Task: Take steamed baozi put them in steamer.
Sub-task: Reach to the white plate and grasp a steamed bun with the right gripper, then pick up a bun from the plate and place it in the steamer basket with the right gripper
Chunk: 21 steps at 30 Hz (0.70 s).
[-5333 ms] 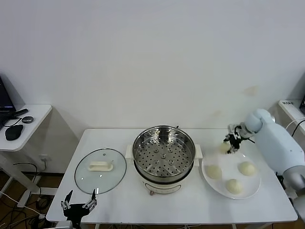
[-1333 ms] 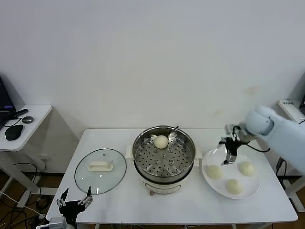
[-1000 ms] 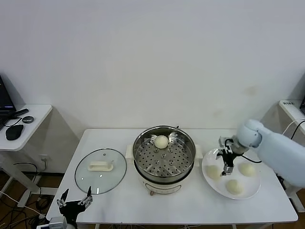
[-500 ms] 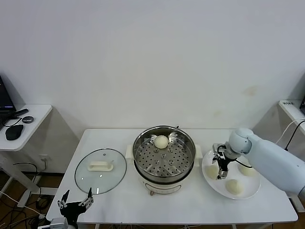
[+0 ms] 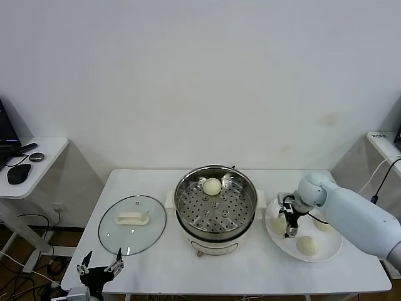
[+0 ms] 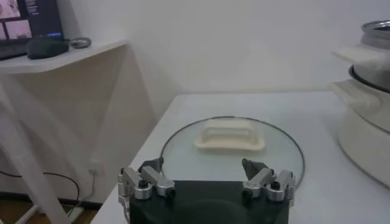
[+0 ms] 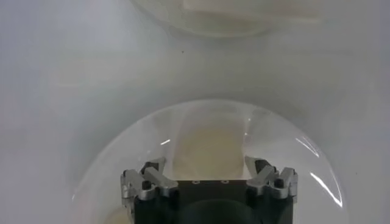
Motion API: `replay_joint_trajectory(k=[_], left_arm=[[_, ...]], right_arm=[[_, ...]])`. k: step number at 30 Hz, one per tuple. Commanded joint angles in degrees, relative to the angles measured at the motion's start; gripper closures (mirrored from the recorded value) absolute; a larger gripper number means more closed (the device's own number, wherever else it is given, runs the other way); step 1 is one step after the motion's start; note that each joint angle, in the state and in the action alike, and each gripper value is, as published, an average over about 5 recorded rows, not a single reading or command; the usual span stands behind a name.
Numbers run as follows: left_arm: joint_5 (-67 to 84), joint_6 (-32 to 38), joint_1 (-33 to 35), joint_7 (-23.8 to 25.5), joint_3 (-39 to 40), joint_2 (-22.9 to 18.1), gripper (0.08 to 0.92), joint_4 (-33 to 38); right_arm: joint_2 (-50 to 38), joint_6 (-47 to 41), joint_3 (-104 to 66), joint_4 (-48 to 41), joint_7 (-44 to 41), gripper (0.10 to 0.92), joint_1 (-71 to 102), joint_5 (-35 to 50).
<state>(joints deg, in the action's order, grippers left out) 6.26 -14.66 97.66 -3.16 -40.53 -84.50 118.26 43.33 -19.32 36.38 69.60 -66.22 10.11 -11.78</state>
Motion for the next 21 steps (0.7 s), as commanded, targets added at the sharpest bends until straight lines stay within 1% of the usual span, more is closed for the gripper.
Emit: replay_joint_trajectory(k=[1, 5, 9, 13, 17, 21], left_arm=[[-0.1, 0.0, 0.0, 0.0, 0.2, 0.0, 0.177, 0.0], [-0.1, 0.0, -0.1, 0.0, 0.2, -0.1, 0.177, 0.0], [-0.1, 0.0, -0.1, 0.0, 0.3, -0.1, 0.177, 0.0], [-0.3, 0.0, -0.3, 0.0, 0.6, -0.1, 0.177, 0.1], [-1.6, 0.4, -0.8, -0.2, 0.8, 0.0, 0.177, -0.1], [-2.4, 0.8, -1.2, -0.5, 1.0, 0.2, 0.177, 0.0]], right_arm=[[0.3, -0.1, -0.3, -0.5, 0.5, 0.232, 0.5, -0.3], [0.1, -0.1, -0.7, -0.3, 0.4, 0.336, 0.4, 0.2], [-0.2, -0.2, -1.3, -0.2, 0.3, 0.457, 0.0, 1.1], [-1.5, -0.5, -1.8, 0.7, -0.1, 0.551, -1.7, 2.4], [-4.9, -2.1, 1.6, 3.6, -1.1, 0.586, -6.9, 6.1], [-8.9, -3.9, 9.8, 8.1, -2.6, 0.584, -18.0, 12.2]])
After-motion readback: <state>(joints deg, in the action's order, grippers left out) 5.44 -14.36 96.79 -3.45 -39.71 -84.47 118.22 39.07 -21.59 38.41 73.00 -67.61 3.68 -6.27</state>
